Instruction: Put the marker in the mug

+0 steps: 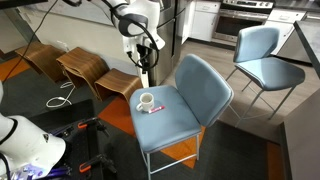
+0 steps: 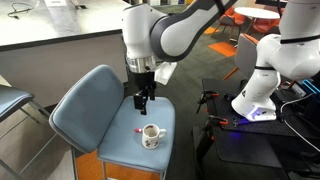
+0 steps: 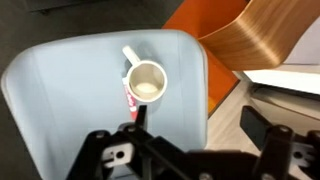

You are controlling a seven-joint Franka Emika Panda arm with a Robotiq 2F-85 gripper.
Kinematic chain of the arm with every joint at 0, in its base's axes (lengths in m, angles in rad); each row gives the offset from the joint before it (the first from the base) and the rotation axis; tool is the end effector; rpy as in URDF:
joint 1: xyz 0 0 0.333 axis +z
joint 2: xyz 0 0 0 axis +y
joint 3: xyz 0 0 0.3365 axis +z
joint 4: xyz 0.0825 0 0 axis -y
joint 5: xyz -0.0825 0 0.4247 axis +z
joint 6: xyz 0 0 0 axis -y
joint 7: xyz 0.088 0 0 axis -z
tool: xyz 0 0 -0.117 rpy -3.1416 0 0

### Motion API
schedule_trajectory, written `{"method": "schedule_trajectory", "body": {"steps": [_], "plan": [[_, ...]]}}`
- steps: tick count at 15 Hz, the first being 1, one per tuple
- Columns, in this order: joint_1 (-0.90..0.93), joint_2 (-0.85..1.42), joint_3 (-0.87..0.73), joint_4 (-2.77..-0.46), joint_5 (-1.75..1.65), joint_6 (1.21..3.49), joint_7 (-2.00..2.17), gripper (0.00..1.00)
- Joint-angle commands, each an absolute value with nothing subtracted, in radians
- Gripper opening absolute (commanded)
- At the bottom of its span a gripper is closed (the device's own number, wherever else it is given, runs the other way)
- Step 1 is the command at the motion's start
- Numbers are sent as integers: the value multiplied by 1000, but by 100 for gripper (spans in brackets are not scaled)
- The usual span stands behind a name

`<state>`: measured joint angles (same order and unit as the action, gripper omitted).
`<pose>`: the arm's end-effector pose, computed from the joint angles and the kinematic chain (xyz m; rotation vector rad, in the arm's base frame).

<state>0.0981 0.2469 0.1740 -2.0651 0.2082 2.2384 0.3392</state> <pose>0.5869 0.1703 0.2932 -2.9496 0.3048 0.1924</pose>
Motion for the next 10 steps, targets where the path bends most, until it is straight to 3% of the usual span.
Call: {"method": "schedule_trajectory", "body": {"steps": [1, 10], "plan": [[119, 389, 148, -1945, 181, 2197, 238, 100], [85, 592, 80, -1921, 141, 2270, 100, 100]]}}
